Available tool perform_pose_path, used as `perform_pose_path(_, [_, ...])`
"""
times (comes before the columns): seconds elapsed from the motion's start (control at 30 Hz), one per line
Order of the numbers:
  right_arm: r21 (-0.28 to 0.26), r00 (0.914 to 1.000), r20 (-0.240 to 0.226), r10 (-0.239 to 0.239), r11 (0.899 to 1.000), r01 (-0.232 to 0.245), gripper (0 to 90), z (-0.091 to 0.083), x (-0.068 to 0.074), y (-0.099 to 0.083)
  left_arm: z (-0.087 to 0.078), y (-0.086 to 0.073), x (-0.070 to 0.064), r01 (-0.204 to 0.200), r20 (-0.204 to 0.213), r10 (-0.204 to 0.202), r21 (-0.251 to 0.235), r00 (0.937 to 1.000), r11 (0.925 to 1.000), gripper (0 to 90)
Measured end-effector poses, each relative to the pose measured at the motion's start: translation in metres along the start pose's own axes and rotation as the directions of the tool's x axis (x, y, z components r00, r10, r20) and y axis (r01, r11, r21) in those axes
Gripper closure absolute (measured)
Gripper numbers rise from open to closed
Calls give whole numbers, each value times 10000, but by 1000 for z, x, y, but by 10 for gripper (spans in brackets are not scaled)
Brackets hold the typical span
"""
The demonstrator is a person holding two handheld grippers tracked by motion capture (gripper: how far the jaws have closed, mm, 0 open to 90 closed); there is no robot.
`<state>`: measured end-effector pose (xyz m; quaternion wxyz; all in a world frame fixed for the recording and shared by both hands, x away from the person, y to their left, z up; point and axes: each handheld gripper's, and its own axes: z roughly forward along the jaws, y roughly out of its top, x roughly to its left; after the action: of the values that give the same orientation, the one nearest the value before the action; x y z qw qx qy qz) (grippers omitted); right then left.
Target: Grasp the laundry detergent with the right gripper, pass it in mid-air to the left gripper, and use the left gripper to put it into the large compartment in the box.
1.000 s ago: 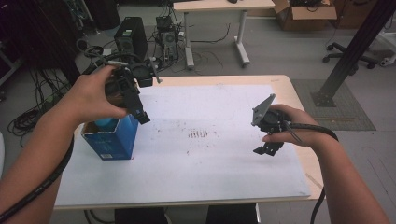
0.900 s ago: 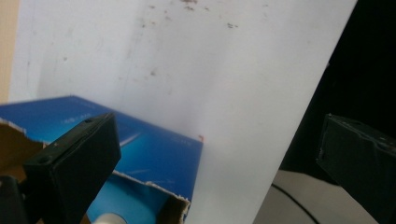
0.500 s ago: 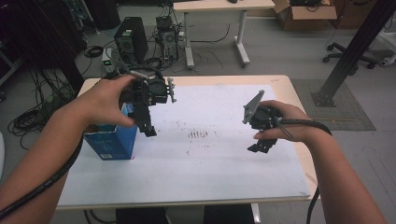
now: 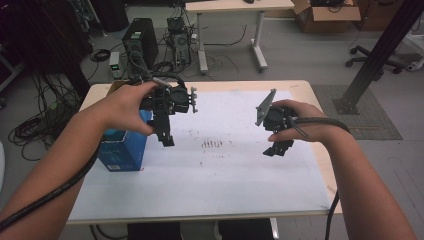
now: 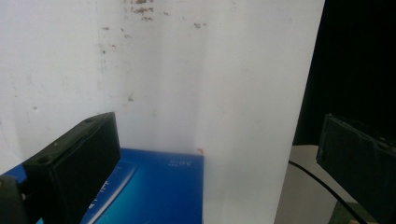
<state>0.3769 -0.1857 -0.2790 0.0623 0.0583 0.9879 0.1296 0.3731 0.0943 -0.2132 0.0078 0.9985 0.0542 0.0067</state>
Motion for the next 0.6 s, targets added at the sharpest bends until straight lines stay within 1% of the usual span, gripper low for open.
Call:
perform_pose_path(0.13, [-9,10000,-12,-51,10000,51,58,-2,-2,1,-1,2,0,58,23,-58,-8,10000,10000,2])
perform_pose_path(0.17, [72,10000,-30,-49,10000,49,57,-3,-2,1,-2,3,0,100,27,-100,-42,9999,9999,2])
perform_pose_path(0.23, [38,10000,-9,-80,10000,80,57,-3,-2,2,-3,3,0,96,39,-95,-35,9999,9999,2])
perform_pose_path(0.27, [47,9999,-5,-121,9999,121,57,-3,-1,3,-4,4,-2,94,-17,-94,-104,10000,9999,2])
perform_pose_path(0.33, [35,9999,-30,-170,9998,170,58,-4,0,4,-5,4,-4,105,-38,-105,-96,9999,9999,2])
perform_pose_path(0.4, [26,9998,-15,-180,9998,180,58,-5,1,4,-6,4,-4,94,-93,-94,-43,9999,9999,2])
perform_pose_path(0.43, [41,9999,-16,-167,9999,167,58,-6,3,4,-7,3,-3,186,-99,-186,-31,9998,9998,2])
perform_pose_path(0.47, [41,9999,-16,-167,9999,167,58,-6,3,4,-7,3,-3,186,-99,-186,-31,9998,9998,2])
perform_pose_path(0.6, [89,9998,51,-166,9998,166,58,-10,4,5,-11,-2,-3,318,-128,-321,-188,9994,9993,2])
